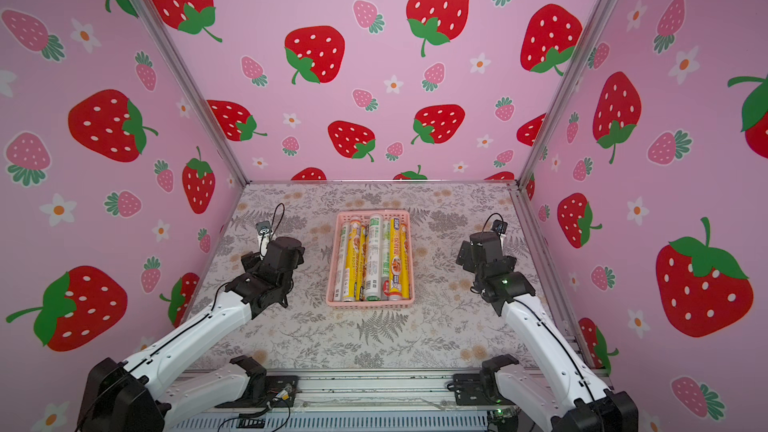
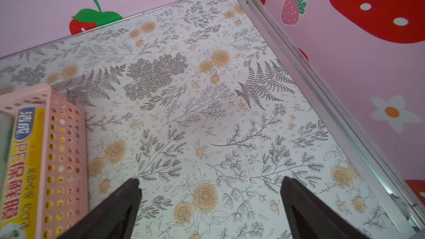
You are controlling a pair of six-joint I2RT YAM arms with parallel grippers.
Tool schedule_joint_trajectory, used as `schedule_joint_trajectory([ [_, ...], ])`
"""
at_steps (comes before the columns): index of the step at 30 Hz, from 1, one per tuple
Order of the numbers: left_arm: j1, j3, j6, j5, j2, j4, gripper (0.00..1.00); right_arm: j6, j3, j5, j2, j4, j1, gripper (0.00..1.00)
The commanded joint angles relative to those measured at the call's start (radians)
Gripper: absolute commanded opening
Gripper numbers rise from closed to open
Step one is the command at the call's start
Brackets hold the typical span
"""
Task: Put the plastic wrap into the basket
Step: Reset both arms
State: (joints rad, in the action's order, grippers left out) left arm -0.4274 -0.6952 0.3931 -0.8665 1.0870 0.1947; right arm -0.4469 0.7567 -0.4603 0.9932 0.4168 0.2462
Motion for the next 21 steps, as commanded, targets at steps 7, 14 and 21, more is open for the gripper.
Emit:
schedule_joint_trajectory([
  [7, 0.166, 0.190, -0.198, 0.052, 0.059, -0.449, 1.00, 0.171, -0.138, -0.113, 0.069, -0.401, -0.052, 1.00],
  [14, 0.194, 0.231, -0.213, 0.070, 0.253, -0.664, 1.00, 0.216, -0.103, -0.135, 0.267, -0.545, -0.088, 1.00],
  [21, 0.199, 0.211, -0.342, 0.193, 0.347, -0.805, 1.00, 0.231, -0.220, -0.163, 0.425, -0.914, -0.168, 1.00],
])
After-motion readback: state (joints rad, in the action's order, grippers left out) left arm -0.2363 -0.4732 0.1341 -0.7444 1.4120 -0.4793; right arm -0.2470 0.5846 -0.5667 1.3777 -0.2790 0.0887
